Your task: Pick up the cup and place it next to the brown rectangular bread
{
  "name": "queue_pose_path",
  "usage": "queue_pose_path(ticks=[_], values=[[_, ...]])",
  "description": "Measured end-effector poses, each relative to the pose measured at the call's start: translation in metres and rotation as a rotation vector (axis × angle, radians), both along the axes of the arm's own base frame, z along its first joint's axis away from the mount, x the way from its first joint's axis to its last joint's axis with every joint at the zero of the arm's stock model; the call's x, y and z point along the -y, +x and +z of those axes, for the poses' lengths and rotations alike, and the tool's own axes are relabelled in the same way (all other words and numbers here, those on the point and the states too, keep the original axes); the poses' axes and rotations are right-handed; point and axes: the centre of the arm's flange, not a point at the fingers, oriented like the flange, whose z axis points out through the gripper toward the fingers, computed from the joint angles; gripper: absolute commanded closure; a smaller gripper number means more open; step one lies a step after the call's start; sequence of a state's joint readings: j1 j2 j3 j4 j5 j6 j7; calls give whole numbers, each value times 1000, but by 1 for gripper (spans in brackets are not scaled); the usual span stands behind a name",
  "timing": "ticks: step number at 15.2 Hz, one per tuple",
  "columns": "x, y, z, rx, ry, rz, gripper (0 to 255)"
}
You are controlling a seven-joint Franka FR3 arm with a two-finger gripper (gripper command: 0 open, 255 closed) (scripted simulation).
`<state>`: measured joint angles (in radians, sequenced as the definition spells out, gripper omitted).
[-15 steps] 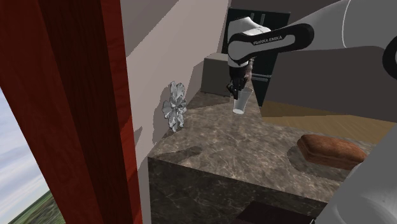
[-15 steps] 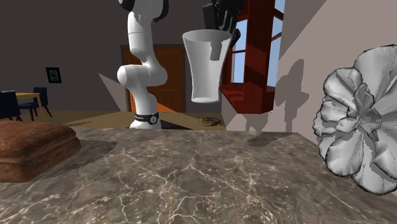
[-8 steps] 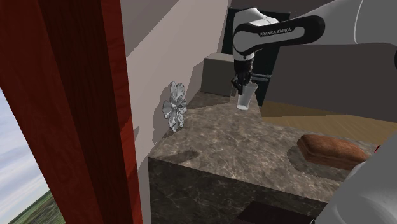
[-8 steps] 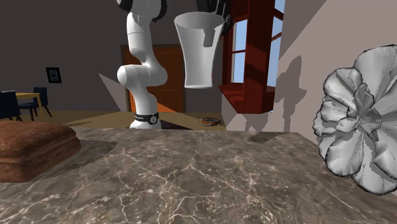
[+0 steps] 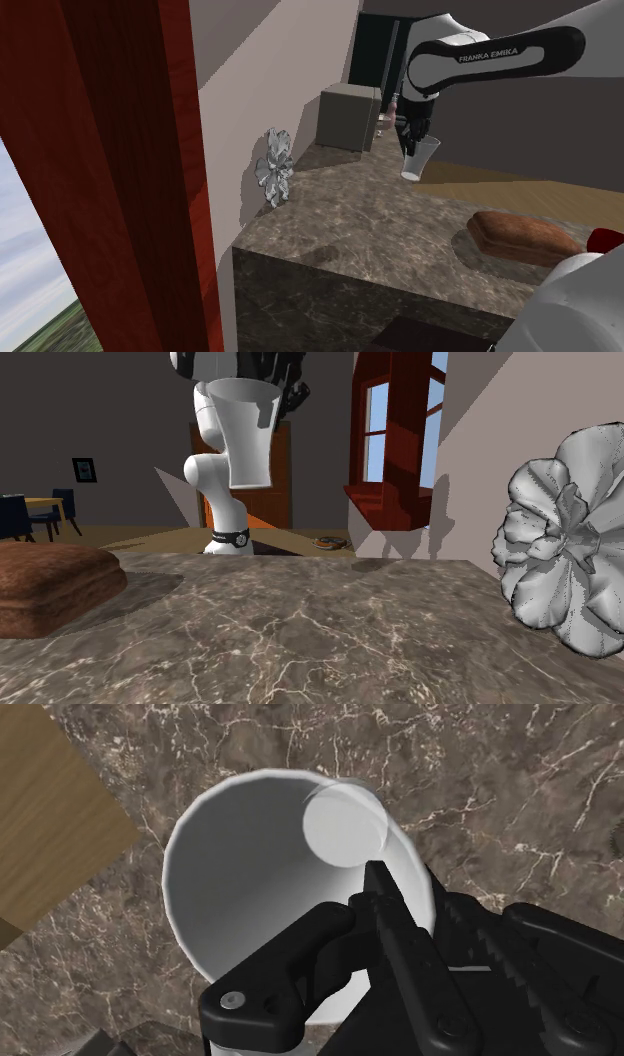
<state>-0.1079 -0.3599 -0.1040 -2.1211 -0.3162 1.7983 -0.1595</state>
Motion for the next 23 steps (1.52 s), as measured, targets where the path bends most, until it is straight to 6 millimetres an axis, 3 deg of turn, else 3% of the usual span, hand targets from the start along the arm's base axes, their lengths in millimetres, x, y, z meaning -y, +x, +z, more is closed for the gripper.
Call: queue_pose_path(ticks=[7,23], values=[[38,-90,0,0,0,-1,255],[124,-275,0,1,0,-1,255]])
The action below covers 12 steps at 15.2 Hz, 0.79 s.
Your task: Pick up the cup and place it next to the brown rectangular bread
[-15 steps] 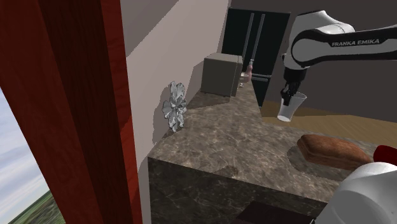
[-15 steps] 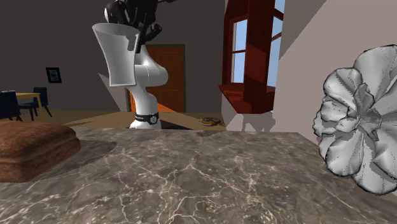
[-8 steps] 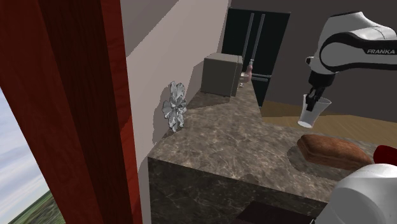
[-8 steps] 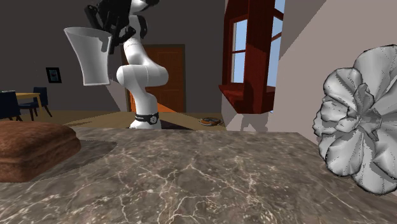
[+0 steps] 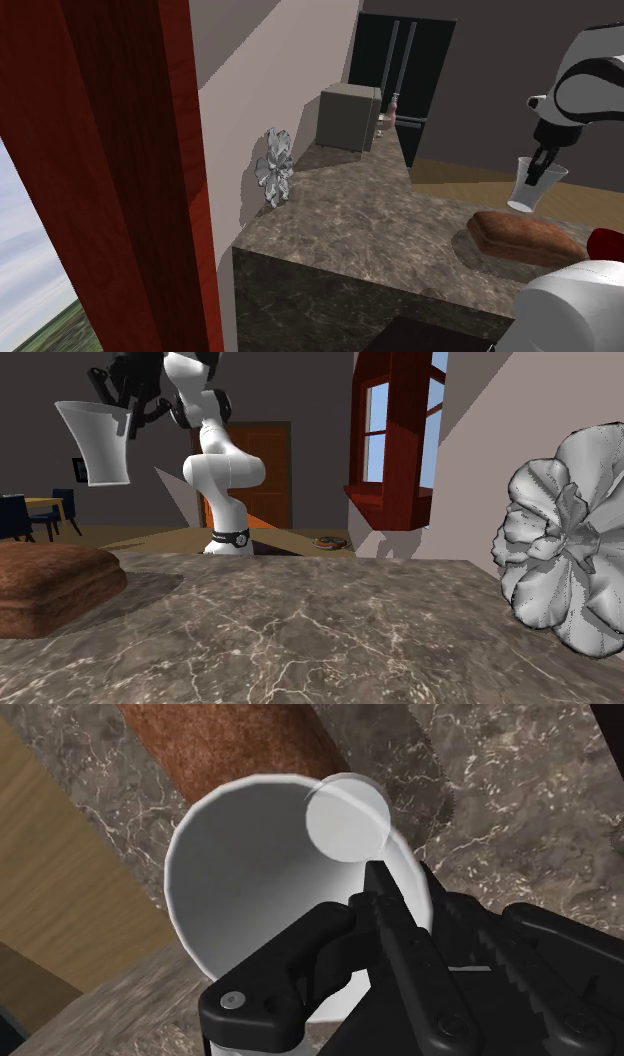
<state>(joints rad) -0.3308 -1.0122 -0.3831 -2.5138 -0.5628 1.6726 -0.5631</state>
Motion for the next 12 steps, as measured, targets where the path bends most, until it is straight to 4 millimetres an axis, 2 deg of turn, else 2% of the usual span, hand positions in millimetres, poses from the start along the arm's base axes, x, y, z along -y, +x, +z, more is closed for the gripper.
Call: queue_pose_path(ticks=[12], values=[[68,-147,2,1,0,0,255]])
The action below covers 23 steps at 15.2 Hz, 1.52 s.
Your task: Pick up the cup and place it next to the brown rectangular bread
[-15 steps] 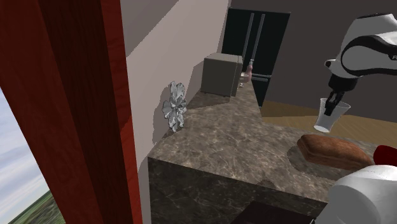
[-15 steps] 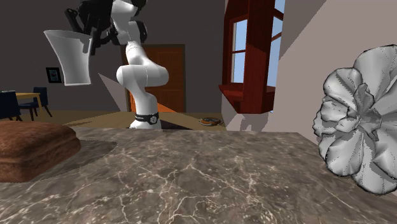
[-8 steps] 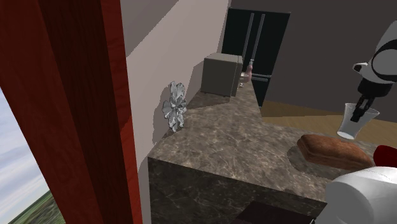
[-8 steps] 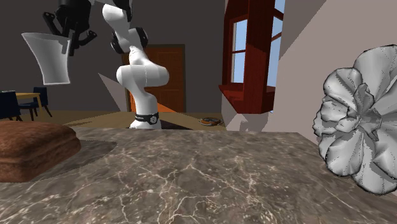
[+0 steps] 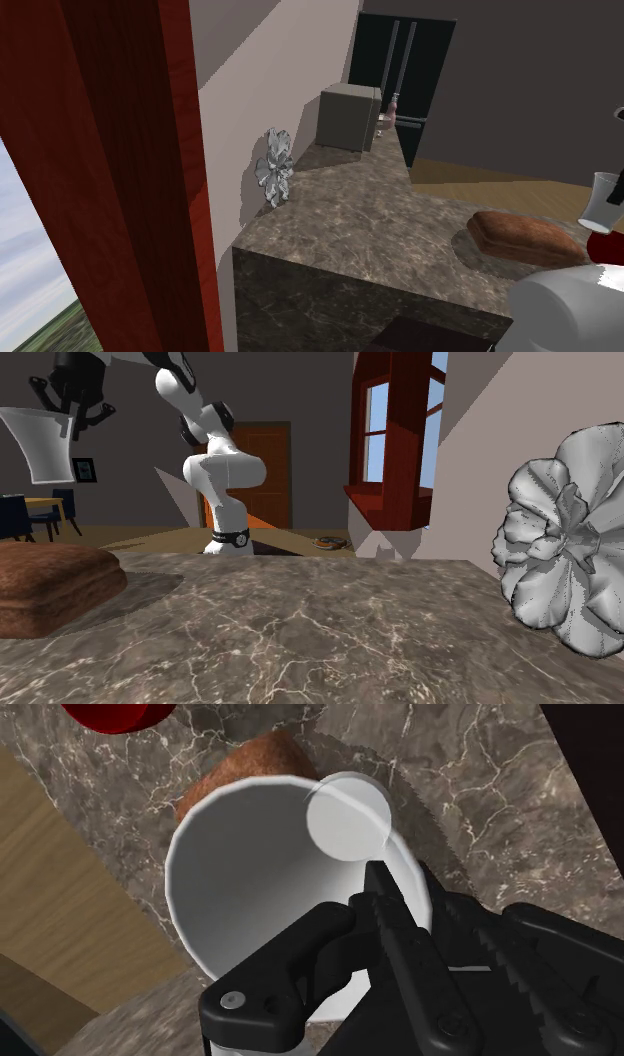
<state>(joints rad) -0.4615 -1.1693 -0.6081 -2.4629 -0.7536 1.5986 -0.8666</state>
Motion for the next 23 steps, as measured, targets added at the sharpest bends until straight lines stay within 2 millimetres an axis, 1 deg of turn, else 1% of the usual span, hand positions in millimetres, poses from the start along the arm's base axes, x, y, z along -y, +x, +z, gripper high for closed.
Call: queue_pose_path(ticks=[4,6,9,10,13,23], values=[[23,-49,-2,0,0,0,255],[30,-74,-1,0,0,1,255],[49,-106,-1,0,0,1,255],[52,-113,-3,0,0,1,255],[54,-120,-16,-1,0,1,255],[54,-122,-70,-1,0,1,255]])
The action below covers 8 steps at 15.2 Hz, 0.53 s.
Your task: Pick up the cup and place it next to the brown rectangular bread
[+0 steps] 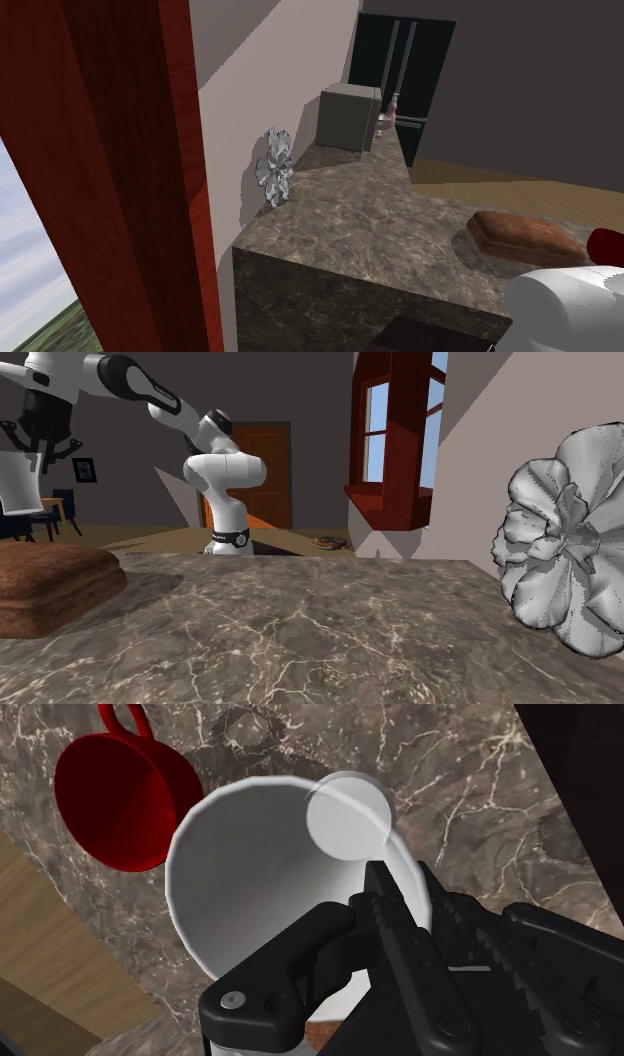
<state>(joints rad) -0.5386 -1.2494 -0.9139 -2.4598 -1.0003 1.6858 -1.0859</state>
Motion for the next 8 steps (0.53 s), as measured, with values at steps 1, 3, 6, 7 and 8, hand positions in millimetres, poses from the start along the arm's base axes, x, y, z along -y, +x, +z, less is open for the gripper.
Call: queue_pose_path(ticks=[1,3,6,7,8], values=[[0,0,-5,0,0,0,255],[1,1,-15,0,0,0,255],[1,1,-32,0,0,0,255],[1,1,-37,0,0,0,255],[0,1,-43,0,0,0,255]])
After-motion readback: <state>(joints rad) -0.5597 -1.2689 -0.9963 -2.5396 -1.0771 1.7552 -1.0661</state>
